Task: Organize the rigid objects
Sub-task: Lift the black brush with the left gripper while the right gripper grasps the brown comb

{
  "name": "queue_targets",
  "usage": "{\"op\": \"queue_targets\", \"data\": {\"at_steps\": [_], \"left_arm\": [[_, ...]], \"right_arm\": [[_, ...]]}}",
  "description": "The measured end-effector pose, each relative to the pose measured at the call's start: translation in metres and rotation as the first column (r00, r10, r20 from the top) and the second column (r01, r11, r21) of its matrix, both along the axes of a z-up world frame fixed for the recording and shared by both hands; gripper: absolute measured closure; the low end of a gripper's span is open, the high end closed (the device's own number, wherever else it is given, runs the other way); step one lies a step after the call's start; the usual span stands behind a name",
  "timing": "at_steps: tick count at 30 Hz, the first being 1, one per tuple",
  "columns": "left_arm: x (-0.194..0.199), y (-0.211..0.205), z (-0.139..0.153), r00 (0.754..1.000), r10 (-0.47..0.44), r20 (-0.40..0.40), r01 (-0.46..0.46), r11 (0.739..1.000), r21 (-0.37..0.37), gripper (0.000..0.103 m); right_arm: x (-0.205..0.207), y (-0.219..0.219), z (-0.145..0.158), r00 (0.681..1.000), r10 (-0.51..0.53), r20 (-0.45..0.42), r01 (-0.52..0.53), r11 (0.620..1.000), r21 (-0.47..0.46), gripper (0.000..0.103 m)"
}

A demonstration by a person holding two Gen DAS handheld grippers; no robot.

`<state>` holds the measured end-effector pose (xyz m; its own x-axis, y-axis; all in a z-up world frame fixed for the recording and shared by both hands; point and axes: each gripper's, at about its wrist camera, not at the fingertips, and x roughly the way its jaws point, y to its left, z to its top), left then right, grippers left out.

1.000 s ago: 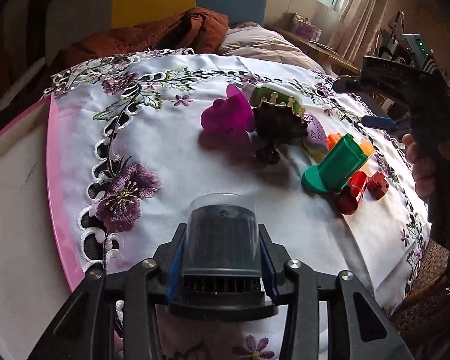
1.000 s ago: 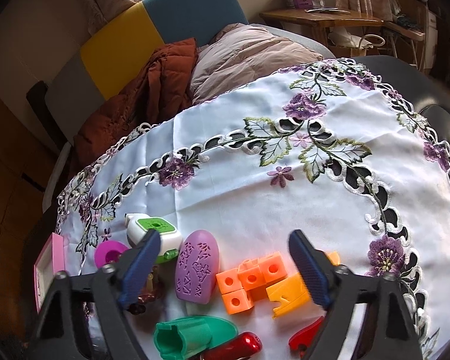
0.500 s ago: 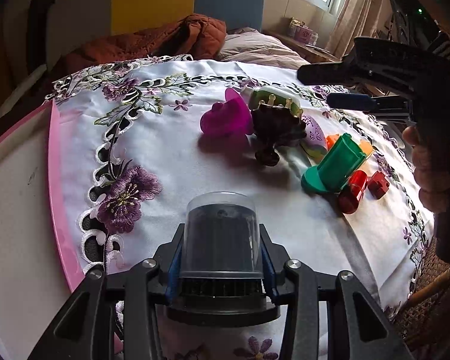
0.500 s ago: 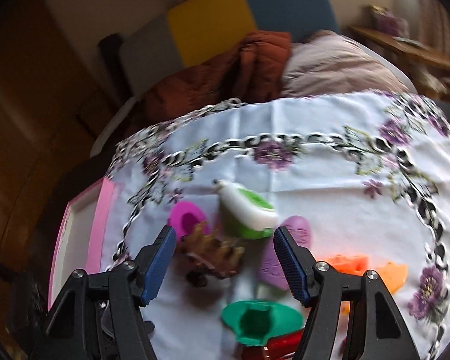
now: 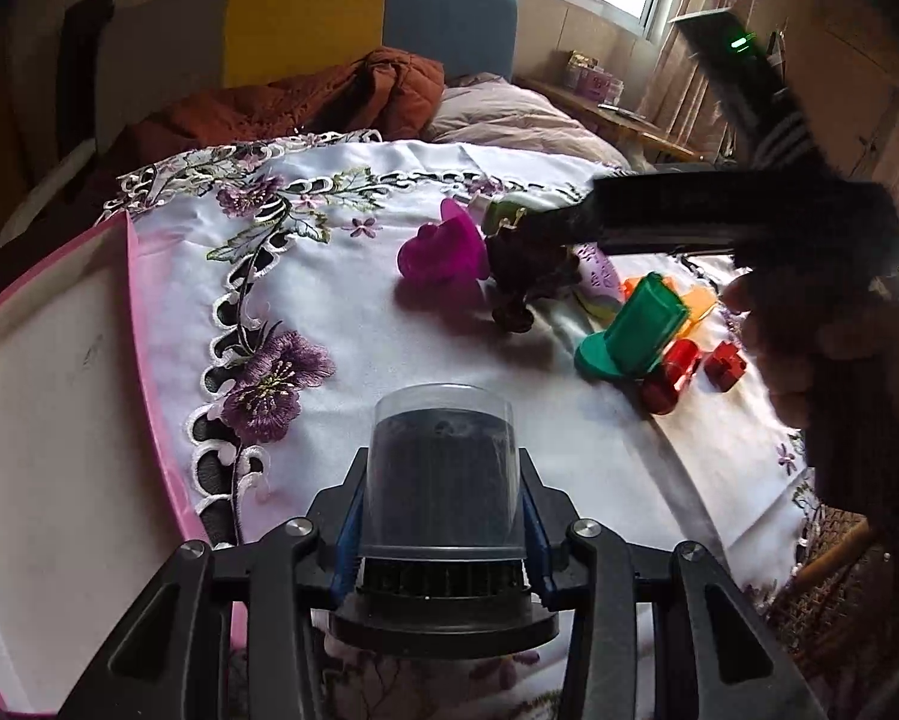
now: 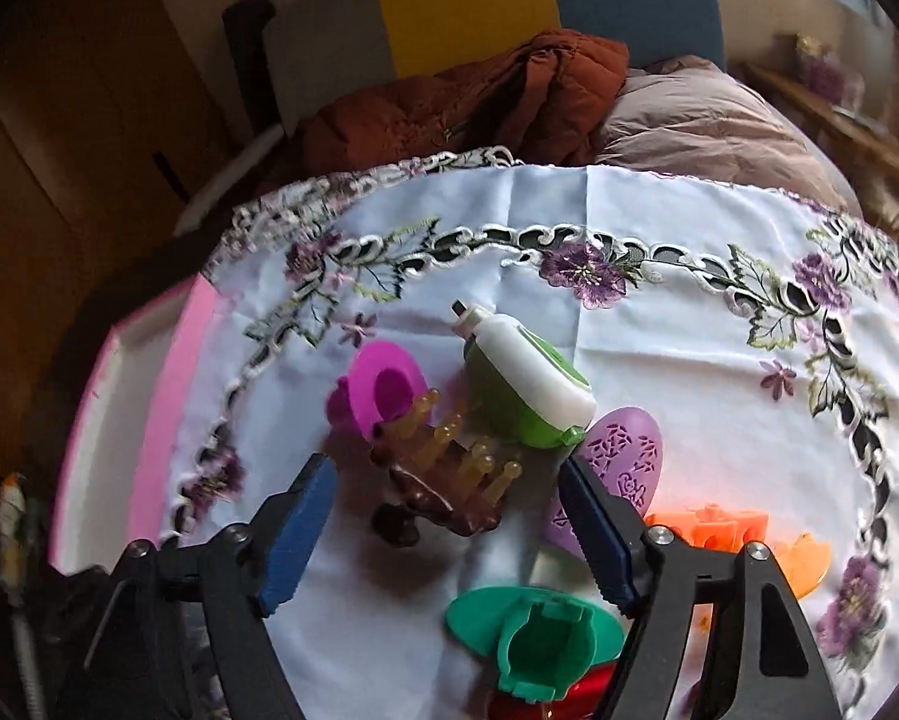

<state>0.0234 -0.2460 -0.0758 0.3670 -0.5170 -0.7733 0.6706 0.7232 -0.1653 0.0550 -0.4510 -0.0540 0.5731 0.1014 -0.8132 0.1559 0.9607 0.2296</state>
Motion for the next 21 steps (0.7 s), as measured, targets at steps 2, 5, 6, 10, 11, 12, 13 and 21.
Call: {"op": "queue_targets", "data": {"at_steps": [2,5,6,10,11,12,13,21], "left_arm": [[-0.003,0.004,0.004,1.0,-0.001,0.006,0.001,1.0,-0.008,0.06],[-0.007,0.009,0.011,1.0,0.0,0.009,0.001,1.0,-0.026,0.06],[-0.008,0.011,0.013,1.0,0.001,0.011,-0.001,1.0,-0.031,0.06],[-0.012,0.018,0.022,1.0,-0.002,0.016,0.003,0.999,-0.051,0.06],[-0.013,0.02,0.025,1.0,-0.003,0.019,0.004,0.998,-0.057,0.06],[-0.014,0.022,0.027,1.0,-0.004,0.019,0.005,0.998,-0.062,0.06],[-0.015,0.025,0.03,1.0,-0.004,0.022,0.005,0.998,-0.069,0.06],[-0.01,0.063,0.057,0.997,0.076,0.02,-0.073,0.989,-0.129,0.06]], "right_arm": [[0.005,0.004,-0.003,1.0,0.015,-0.013,-0.015,1.0,-0.02,0.026],[0.011,0.011,-0.009,0.999,0.024,-0.032,-0.026,0.997,-0.071,0.026],[0.013,0.012,-0.011,0.999,0.031,-0.04,-0.034,0.996,-0.08,0.027],[0.021,0.017,-0.022,0.996,0.04,-0.076,-0.05,0.991,-0.127,0.048],[0.022,0.018,-0.024,0.996,0.032,-0.079,-0.044,0.987,-0.155,0.051],[0.022,0.018,-0.024,0.997,0.03,-0.074,-0.042,0.986,-0.162,0.051],[0.021,0.018,-0.024,0.997,0.035,-0.074,-0.046,0.987,-0.157,0.051],[0.014,0.028,-0.02,0.993,0.093,-0.073,-0.102,0.986,-0.129,0.051]]}}
